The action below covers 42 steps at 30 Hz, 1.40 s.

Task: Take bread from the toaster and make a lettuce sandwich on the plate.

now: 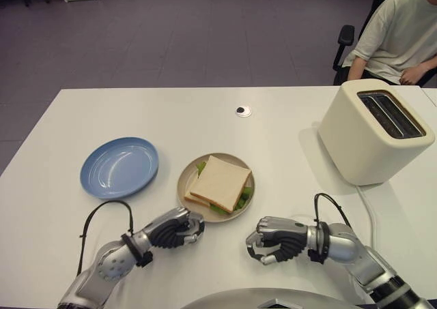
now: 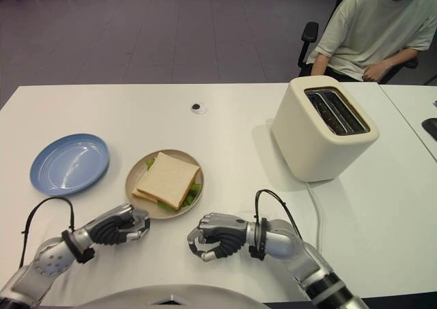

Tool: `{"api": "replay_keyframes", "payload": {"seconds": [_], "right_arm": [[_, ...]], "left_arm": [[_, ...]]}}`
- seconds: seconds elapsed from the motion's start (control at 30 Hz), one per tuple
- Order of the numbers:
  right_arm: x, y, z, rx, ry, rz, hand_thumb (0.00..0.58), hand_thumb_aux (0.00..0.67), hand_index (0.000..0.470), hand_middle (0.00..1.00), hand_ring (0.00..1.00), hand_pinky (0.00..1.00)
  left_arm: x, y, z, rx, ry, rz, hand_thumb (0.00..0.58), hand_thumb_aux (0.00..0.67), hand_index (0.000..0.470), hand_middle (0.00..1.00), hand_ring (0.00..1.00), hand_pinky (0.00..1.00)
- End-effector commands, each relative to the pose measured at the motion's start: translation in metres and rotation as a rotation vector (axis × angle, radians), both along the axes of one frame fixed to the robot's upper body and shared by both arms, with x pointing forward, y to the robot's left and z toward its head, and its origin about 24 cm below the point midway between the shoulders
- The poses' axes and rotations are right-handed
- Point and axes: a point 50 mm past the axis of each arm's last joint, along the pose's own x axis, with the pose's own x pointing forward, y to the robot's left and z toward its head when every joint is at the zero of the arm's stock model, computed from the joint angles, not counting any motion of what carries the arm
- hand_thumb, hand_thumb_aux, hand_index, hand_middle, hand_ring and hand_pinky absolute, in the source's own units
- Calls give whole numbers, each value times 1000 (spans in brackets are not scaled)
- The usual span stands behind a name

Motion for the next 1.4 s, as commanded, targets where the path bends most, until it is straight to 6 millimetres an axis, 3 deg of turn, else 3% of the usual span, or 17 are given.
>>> {"api": "replay_keyframes", "payload": {"seconds": [0.03, 0.27, 0.4, 0.43, 0.47, 0.5, 0.53, 0.57, 0.6, 0.7, 0.8, 0.87, 0.97, 1.1, 1.4], "right_arm": [[42, 5, -19, -107, -141, -232, 580, 670, 470, 1000, 1000, 1000], [113, -6, -24, -57, -245, -629, 580, 670, 470, 1000, 1000, 1000], [131, -16, -26, 4, -209, -758, 580, 670, 470, 1000, 1000, 1000], [132, -18, -24, 44, -205, -775, 580, 670, 470, 1000, 1000, 1000], [132, -20, -18, 128, -189, -791, 580, 652, 457, 973, 973, 973], [130, -24, -11, 243, -160, -806, 503, 426, 299, 125, 125, 125], [128, -28, -2, 357, -144, -813, 447, 349, 245, 0, 0, 0], [124, -33, 9, 472, -133, -811, 104, 63, 44, 0, 0, 0], [119, -39, 25, 606, -133, -793, 0, 0, 0, 0, 0, 0], [103, -47, 69, 881, -158, -712, 0, 0, 0, 0, 0, 0], [98, -48, 94, 998, -224, -683, 0, 0, 0, 0, 0, 0], [102, -49, 84, 985, -242, -767, 0, 0, 0, 0, 0, 0], [102, -47, 59, 938, -260, -862, 0, 0, 0, 0, 0, 0], [99, -38, 33, 888, -224, -896, 0, 0, 0, 0, 0, 0], [92, -42, 22, 978, -190, -932, 0, 0, 0, 0, 0, 0]], "left_arm": [[19, -27, -28, 64, 47, -9, 580, 670, 470, 918, 918, 918], [79, -75, -35, -24, -27, 26, 580, 670, 470, 922, 922, 922], [104, -84, -37, -85, -57, 132, 580, 670, 470, 925, 925, 925], [106, -82, -35, -114, -88, 160, 580, 670, 470, 827, 827, 827], [105, -80, -28, -168, -151, 172, 528, 470, 330, 459, 459, 459], [100, -79, -18, -258, -223, 150, 0, 0, 0, 0, 0, 0], [92, -79, -9, -347, -275, 115, 0, 0, 0, 0, 0, 0], [81, -79, 0, -426, -318, 61, 0, 0, 0, 0, 0, 0], [69, -80, 12, -525, -357, 16, 0, 0, 0, 0, 0, 0], [48, -74, 50, -782, -463, -20, 0, 0, 0, 0, 0, 0], [59, -59, 86, -1031, -573, 118, 0, 0, 0, 0, 0, 0], [82, -49, 81, -1067, -579, 303, 0, 0, 0, 0, 0, 0], [101, -42, 56, -993, -547, 504, 0, 0, 0, 0, 0, 0], [98, -41, 36, -957, -520, 574, 0, 0, 0, 0, 0, 0], [89, -41, 28, -966, -489, 599, 0, 0, 0, 0, 0, 0]]}}
